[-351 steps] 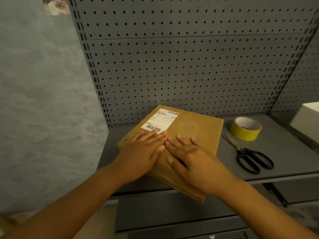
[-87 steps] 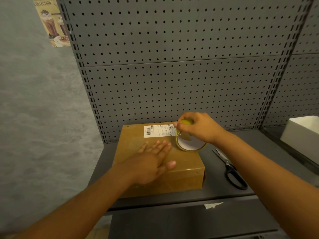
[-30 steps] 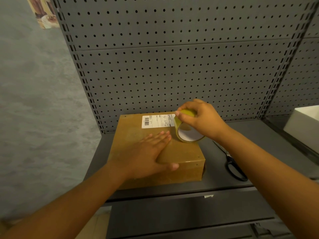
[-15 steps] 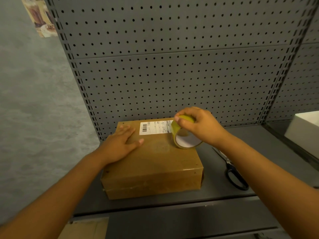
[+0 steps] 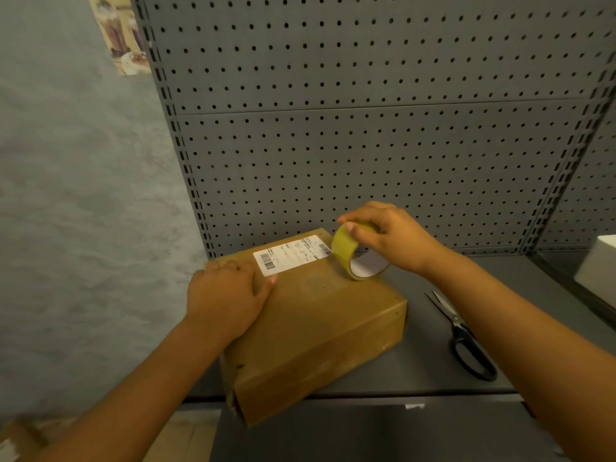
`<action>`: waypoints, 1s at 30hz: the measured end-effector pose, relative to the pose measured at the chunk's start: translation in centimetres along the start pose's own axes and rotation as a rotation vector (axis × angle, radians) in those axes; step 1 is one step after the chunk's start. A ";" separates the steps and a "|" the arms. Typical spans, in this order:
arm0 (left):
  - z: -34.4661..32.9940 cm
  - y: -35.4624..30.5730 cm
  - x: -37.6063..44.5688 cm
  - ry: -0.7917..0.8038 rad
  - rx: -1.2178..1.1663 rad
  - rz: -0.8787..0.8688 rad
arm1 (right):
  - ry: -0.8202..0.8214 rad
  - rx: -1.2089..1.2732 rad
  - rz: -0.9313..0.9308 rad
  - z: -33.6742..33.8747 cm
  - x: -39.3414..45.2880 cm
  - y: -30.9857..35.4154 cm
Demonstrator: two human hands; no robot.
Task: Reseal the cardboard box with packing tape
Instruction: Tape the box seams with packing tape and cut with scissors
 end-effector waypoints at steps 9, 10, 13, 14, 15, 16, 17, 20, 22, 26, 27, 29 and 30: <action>2.5 -3.6 2.4 0.113 -0.647 -0.315 | -0.042 0.045 -0.106 -0.7 -0.7 -1.0; 2.9 -5.4 2.6 0.205 -0.858 -0.414 | -0.041 0.058 -0.103 -0.8 -0.7 -1.0; 4.0 -9.2 3.0 0.327 -1.128 -0.577 | -0.021 0.066 -0.085 -1.0 -0.8 -0.6; 4.0 -9.6 3.3 0.337 -1.190 -0.590 | -0.015 0.078 -0.082 -1.1 -0.9 -0.6; 3.9 -9.8 3.6 0.348 -1.244 -0.600 | -0.013 0.089 -0.084 -1.1 -1.1 -0.7; 3.7 -9.7 3.9 0.365 -1.281 -0.606 | -0.020 0.099 -0.092 -0.9 -1.4 -0.8; 3.4 -9.7 4.0 0.391 -1.315 -0.612 | -0.036 0.109 -0.106 -0.7 -2.0 -1.1; 3.0 -9.6 4.4 0.438 -1.404 -0.627 | -0.099 0.132 -0.215 0.2 -4.3 -3.3; 3.1 -9.7 4.5 0.445 -1.436 -0.628 | -0.103 0.057 -0.355 0.8 -6.4 -5.8; 3.4 -10.2 4.2 0.449 -1.520 -0.627 | 0.221 -0.142 -0.739 0.0 -11.6 -10.1; 3.4 -10.3 4.1 0.448 -1.532 -0.623 | 0.329 -0.170 -0.815 -0.5 -13.0 -10.7; 3.3 -10.4 4.0 0.448 -1.556 -0.626 | 0.445 -0.218 -0.885 -1.2 -14.8 -11.2; 3.3 -10.4 3.9 0.448 -1.563 -0.630 | 0.444 -0.215 -0.895 -1.3 -15.3 -11.4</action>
Point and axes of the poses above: each hand's wrist, its own x-axis towards the middle knuckle, its own z-axis out of the back of the hand, y = z × x, the point moved 6 cm from there along x, towards the middle knuckle, and after that the axes turned 12 degrees about y, right-handed, at the moved point
